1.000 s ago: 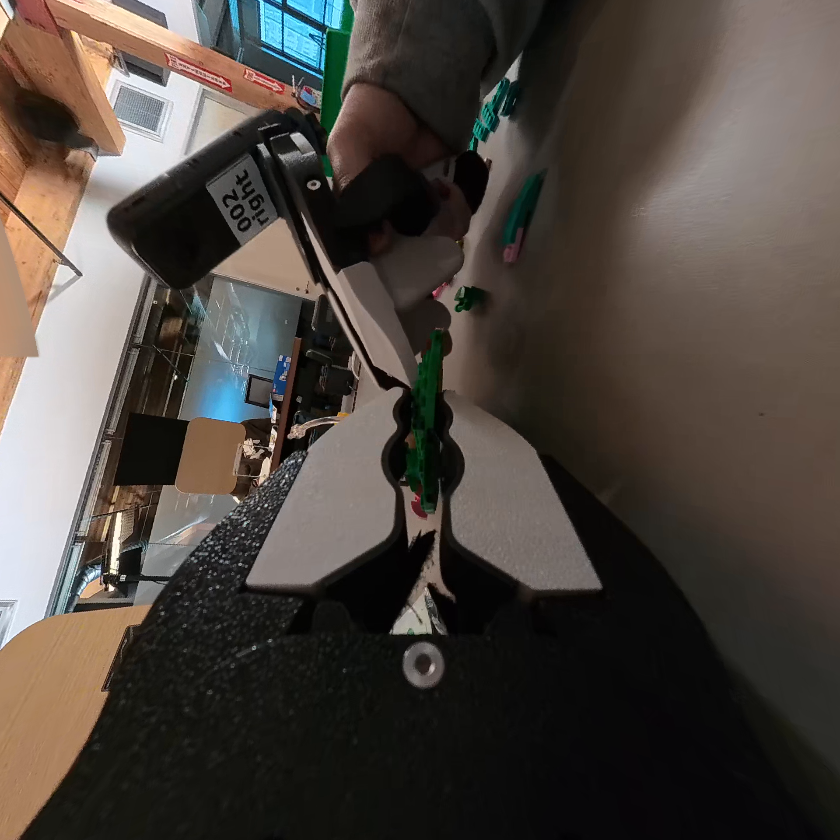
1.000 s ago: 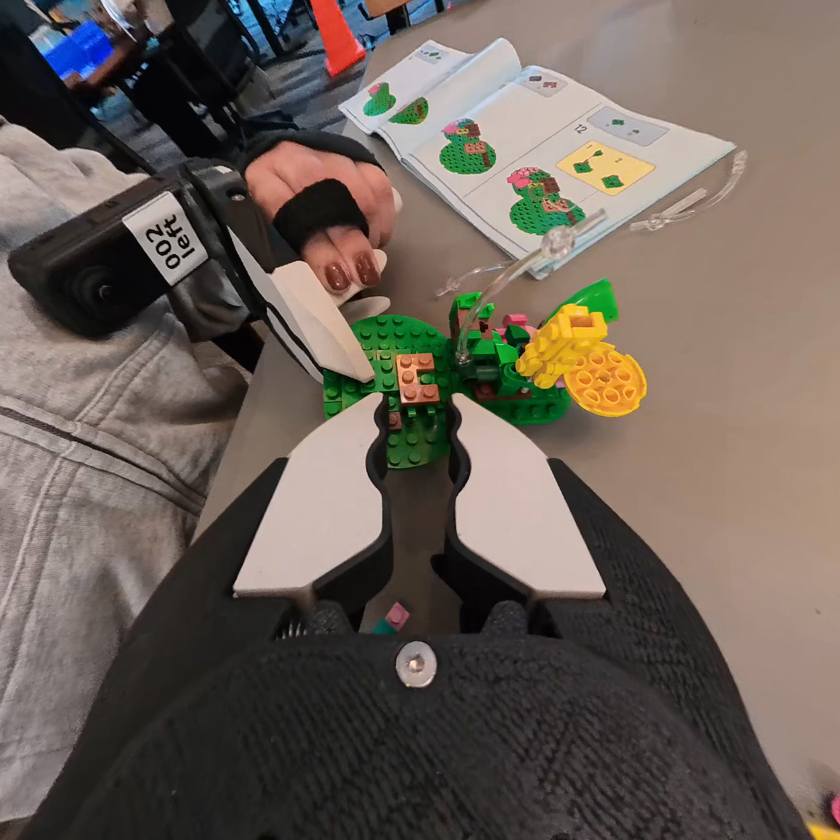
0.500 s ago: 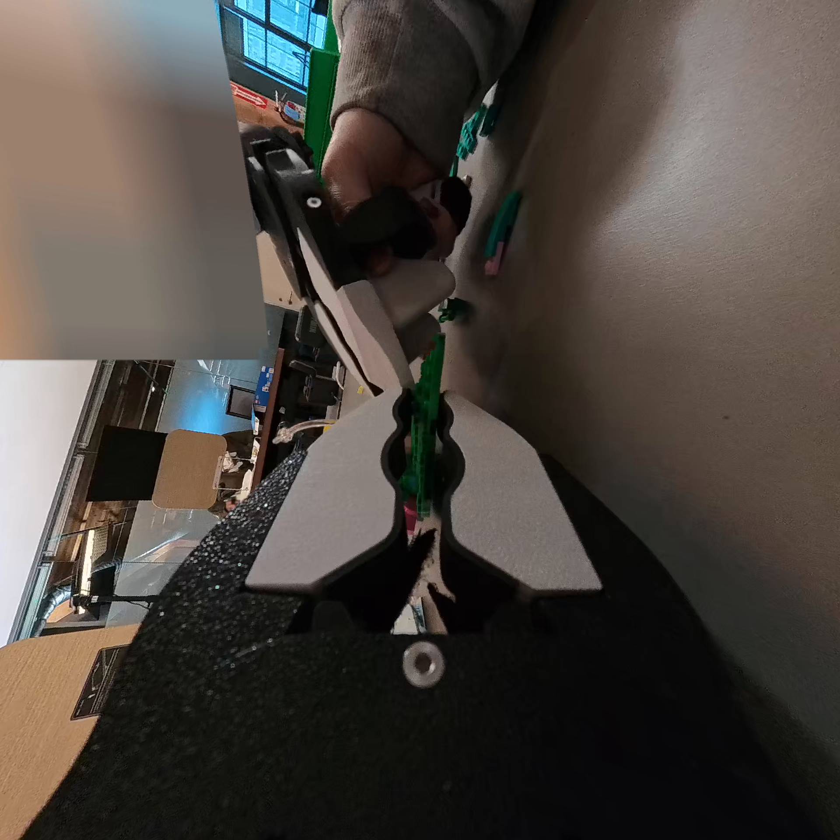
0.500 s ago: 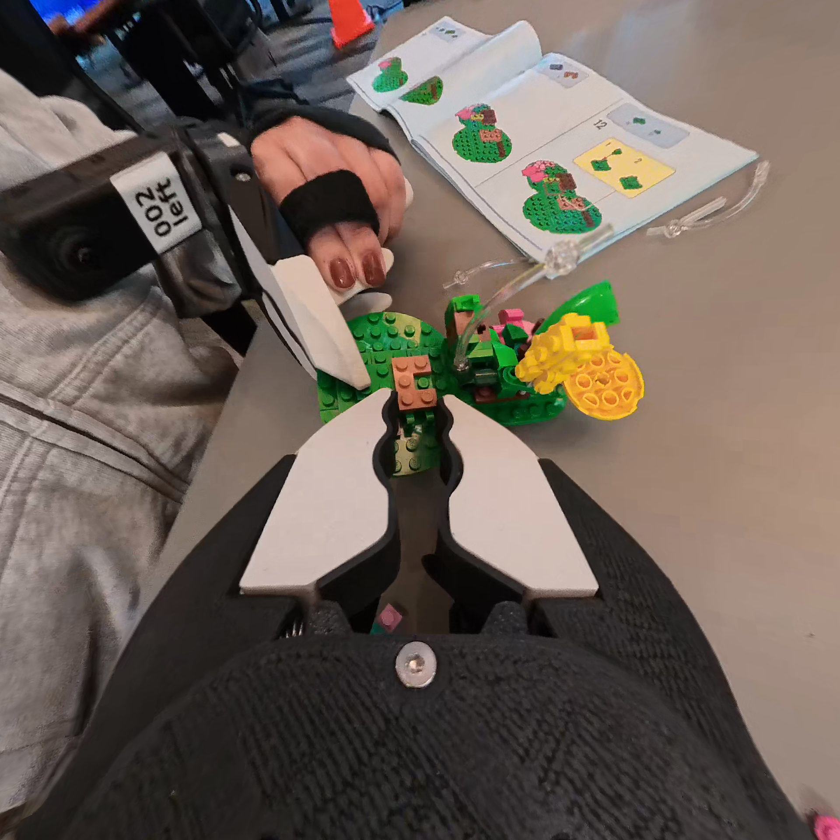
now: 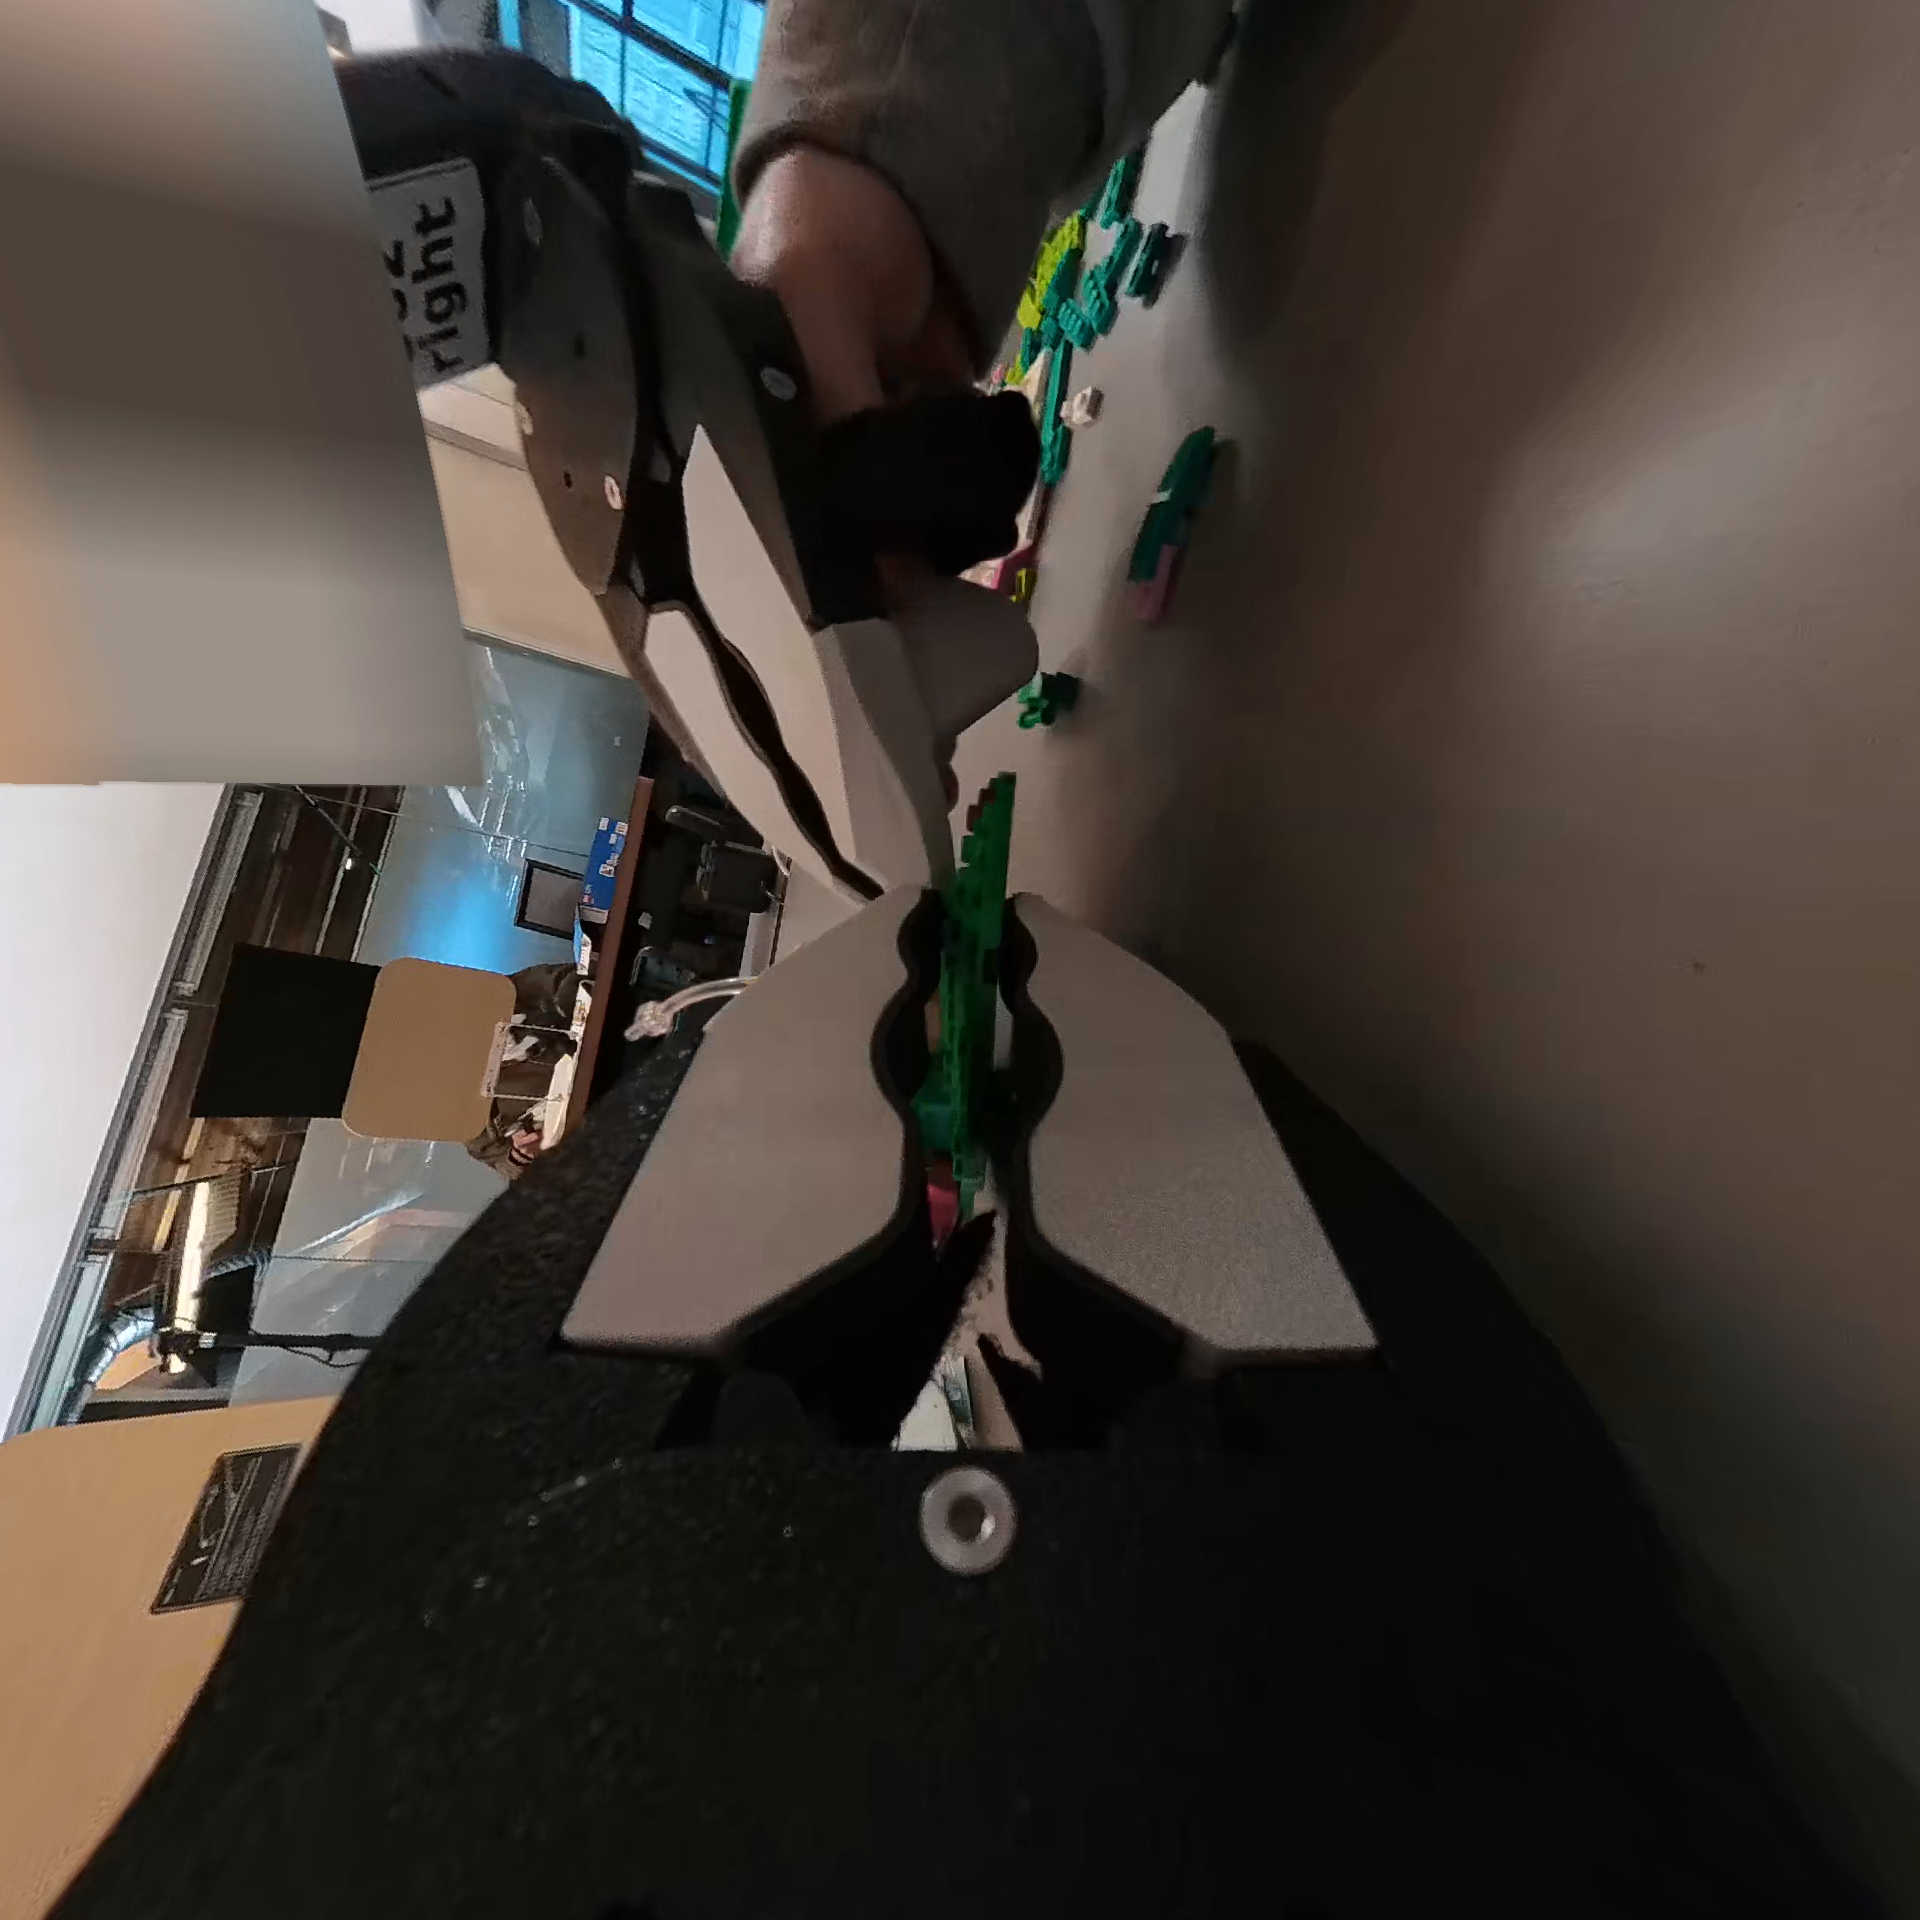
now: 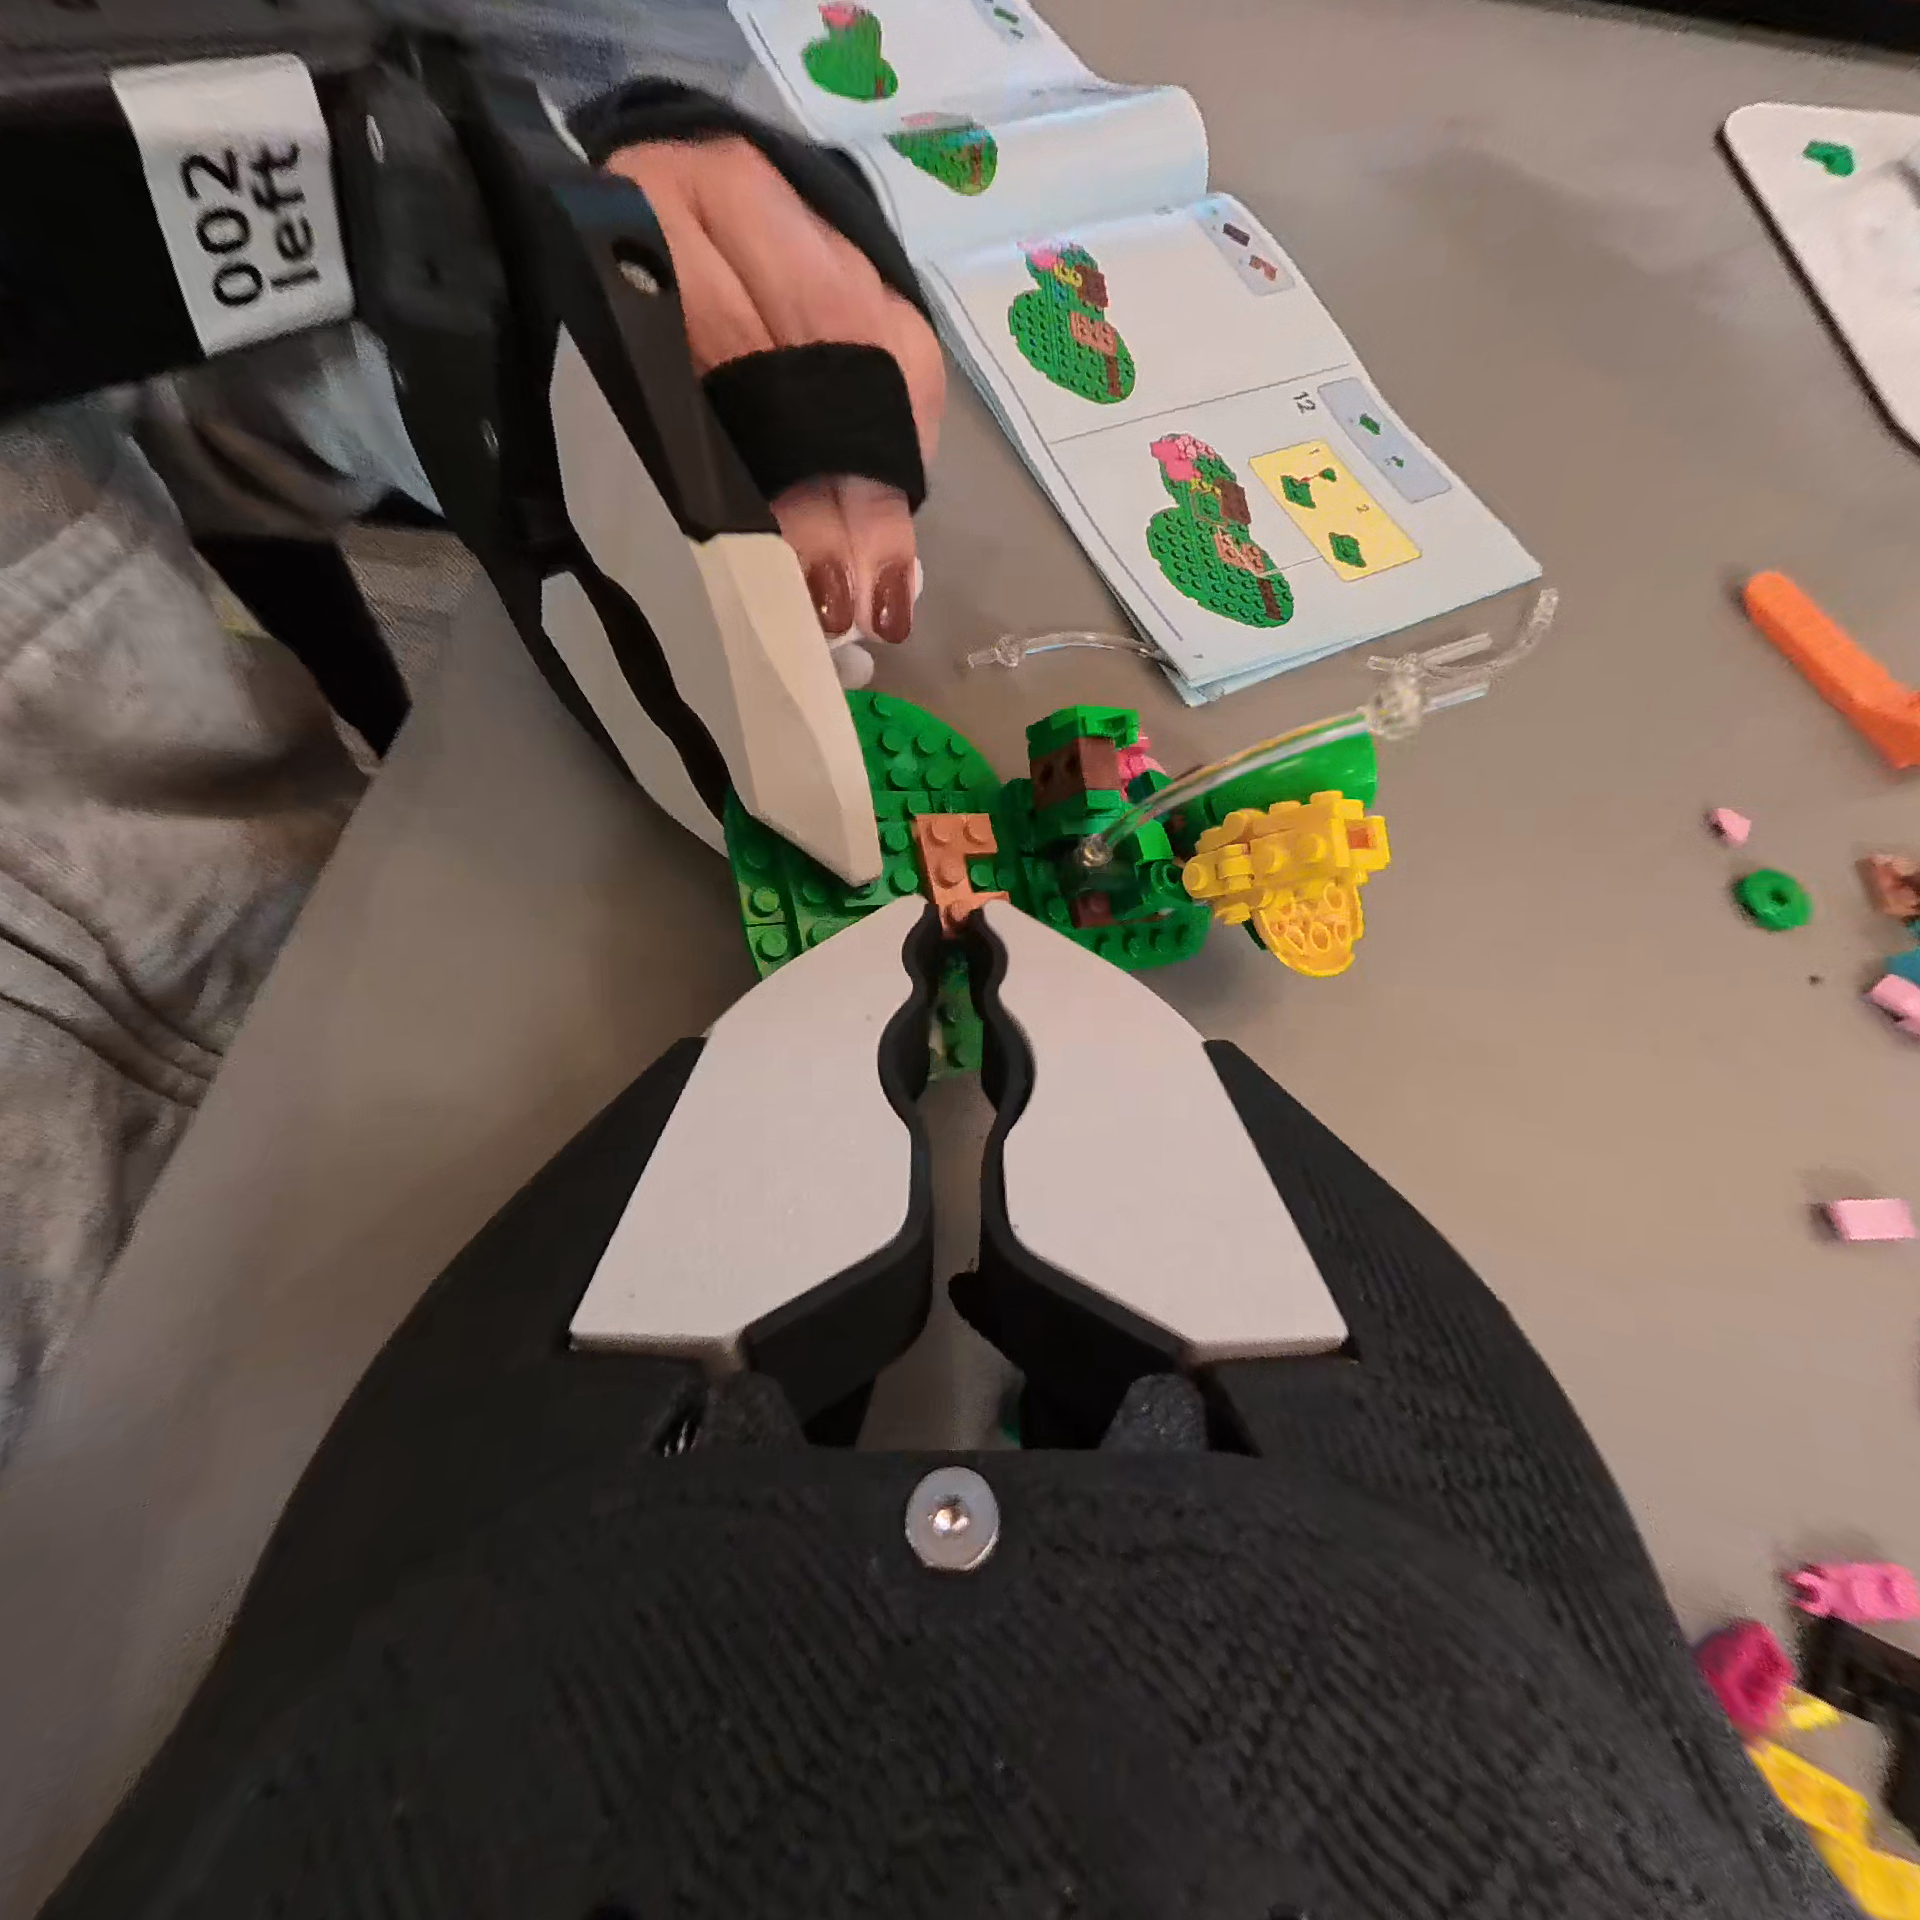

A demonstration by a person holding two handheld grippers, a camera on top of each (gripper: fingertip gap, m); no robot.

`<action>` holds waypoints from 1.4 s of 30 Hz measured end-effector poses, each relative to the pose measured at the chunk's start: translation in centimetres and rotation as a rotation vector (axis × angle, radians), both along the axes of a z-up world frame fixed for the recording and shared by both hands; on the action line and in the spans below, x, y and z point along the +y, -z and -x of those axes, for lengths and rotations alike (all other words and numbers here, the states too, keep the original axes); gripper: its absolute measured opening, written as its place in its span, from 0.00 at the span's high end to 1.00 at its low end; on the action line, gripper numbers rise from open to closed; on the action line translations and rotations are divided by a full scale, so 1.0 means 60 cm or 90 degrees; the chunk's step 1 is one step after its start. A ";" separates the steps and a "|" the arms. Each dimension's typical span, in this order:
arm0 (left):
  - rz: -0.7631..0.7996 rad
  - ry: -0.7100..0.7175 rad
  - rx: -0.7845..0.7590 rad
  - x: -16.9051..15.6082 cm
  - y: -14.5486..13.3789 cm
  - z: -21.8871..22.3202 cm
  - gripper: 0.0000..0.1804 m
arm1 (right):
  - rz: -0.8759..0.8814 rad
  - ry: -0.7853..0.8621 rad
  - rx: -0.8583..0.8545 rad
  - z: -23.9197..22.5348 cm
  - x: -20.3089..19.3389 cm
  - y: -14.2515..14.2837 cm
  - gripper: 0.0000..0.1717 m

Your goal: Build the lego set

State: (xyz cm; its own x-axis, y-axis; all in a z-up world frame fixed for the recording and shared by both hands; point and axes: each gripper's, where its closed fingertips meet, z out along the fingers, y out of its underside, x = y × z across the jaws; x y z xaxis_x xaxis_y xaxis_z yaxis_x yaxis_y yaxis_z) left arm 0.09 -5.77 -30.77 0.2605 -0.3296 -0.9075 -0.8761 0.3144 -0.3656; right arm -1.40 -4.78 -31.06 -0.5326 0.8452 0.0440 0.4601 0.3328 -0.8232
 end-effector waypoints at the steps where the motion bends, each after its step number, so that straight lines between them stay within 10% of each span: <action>1: -0.001 0.003 -0.009 -0.001 -0.003 0.000 0.94 | 0.026 -0.001 -0.004 -0.001 0.000 -0.003 0.98; 14: -0.016 0.035 -0.007 -0.011 -0.008 -0.016 0.94 | 0.315 -0.039 -0.125 -0.013 -0.011 0.000 0.90; 24: 0.006 0.044 -0.001 -0.016 0.002 -0.018 0.94 | 0.216 -0.055 -0.075 -0.016 -0.012 0.008 0.92; 42: 0.000 0.057 -0.028 -0.023 -0.006 -0.023 0.94 | 0.352 -0.075 -0.117 -0.018 -0.018 0.001 0.93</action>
